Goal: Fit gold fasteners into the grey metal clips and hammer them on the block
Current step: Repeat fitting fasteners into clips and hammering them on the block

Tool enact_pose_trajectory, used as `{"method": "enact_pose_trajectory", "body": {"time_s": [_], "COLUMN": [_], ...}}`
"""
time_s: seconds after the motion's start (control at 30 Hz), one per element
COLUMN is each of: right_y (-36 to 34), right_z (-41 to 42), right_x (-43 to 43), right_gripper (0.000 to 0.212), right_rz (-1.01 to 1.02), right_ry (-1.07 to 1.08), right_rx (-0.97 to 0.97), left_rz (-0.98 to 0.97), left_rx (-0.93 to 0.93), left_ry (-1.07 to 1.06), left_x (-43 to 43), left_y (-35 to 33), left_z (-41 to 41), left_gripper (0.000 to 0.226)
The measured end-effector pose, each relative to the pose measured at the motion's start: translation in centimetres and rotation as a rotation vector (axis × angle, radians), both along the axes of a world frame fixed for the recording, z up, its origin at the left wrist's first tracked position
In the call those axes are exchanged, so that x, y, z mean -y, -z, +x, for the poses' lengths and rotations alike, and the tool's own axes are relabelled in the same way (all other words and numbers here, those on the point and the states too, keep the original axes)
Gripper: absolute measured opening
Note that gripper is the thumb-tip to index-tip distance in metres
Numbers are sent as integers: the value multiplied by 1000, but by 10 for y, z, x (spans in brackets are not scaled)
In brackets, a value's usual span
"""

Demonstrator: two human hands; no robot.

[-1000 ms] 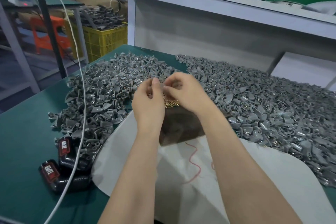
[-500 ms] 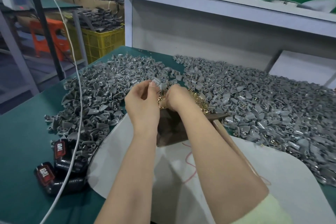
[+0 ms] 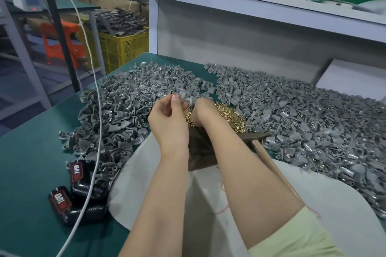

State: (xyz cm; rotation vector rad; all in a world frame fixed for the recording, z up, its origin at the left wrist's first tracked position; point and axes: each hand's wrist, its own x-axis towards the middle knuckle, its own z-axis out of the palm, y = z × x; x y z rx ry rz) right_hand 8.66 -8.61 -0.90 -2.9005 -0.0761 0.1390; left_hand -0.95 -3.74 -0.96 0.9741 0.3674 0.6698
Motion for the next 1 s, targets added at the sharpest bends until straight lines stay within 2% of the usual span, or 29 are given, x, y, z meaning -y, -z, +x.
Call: {"method": "enact_pose_trajectory", "body": {"time_s": [0.13, 0.27, 0.33, 0.43, 0.53, 0.6, 0.67, 0.77, 0.9, 1.0], "right_y": [-5, -20, -25, -29, -28, -23, -15, -6, -6, -11], "right_z": [-4, -15, -25, -49, -76, -88, -95, -96, -90, -90], "right_x": [16, 36, 51, 84, 116, 127, 130, 125, 115, 105], "right_gripper": [23, 26, 24, 24, 26, 21, 16, 14, 6, 10], "right_rz": [228, 450, 655, 908, 1048, 1049, 1058, 1030, 542, 296], "right_ry": [-13, -11, 12, 47, 74, 87, 115, 122, -20, -142], "right_rx": [116, 170, 127, 87, 123, 146, 158, 206, 367, 372], "left_rz": [86, 246, 353, 570, 909, 1157, 1346, 1407, 1428, 1435], "left_rx": [-12, -42, -53, -63, -128, -225, -347, -422, -431, -427], "left_ry": [26, 76, 99, 153, 279, 345, 322, 287, 288, 294], "left_x": [4, 7, 9, 16, 25, 29, 31, 30, 29, 29], "left_y": [-1, 0, 1, 2, 6, 9, 10, 9, 8, 8], "left_z": [0, -2, -4, -7, -9, -9, -10, -10, -11, -12], "left_gripper": [15, 8, 4, 4, 5, 6, 7, 8, 10, 10]}}
